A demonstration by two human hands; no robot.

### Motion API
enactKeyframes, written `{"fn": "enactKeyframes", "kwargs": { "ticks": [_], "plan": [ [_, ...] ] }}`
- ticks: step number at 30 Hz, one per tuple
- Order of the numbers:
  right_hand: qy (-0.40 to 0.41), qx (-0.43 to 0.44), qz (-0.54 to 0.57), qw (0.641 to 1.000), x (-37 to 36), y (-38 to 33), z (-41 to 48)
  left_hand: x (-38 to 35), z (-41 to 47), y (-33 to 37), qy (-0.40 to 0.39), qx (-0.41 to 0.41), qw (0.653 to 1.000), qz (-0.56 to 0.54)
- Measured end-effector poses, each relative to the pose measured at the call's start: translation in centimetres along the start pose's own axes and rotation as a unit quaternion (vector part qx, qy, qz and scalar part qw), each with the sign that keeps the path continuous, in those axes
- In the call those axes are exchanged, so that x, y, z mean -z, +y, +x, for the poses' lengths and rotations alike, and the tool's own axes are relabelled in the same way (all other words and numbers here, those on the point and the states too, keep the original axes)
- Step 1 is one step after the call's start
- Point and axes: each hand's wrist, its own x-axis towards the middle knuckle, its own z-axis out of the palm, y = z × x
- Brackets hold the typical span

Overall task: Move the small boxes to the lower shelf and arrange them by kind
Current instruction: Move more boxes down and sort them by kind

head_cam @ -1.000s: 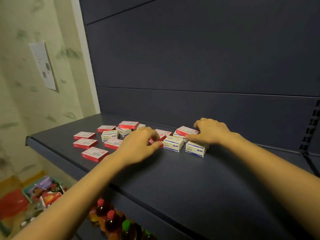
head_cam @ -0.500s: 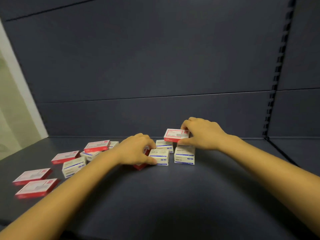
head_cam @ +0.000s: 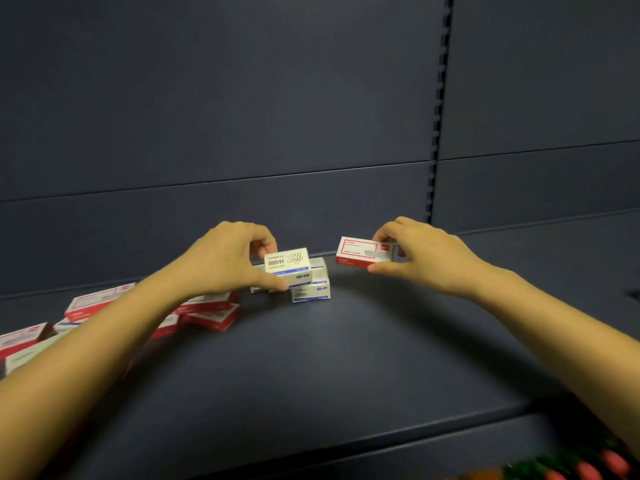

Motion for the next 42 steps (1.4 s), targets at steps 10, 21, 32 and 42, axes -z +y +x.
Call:
{"fn": "enactKeyframes", "kwargs": {
  "ticks": [10,21,32,42],
  "plan": [
    [0.027,-0.087,-0.036,0.995,4.2,6.1,-7.4,-3.3,3.1,8.6,-0.011,-0.101,0.992,-0.071],
    [0.055,-0.117,-0.063,0.99,10.0,16.9,-15.7,-8.9,5.4,22.5,-0.004,-0.15,0.982,-0.112],
    [0.055,-0.103,-0.045,0.992,14.7,29.3,-21.3,-15.2,9.2,35.8,0.027,-0.114,0.99,-0.081],
    [0.056,-0.09,-0.005,0.994,16.2,35.9,-24.2,-18.6,11.3,40.0,-0.007,-0.036,0.998,-0.052]
  ]
}}
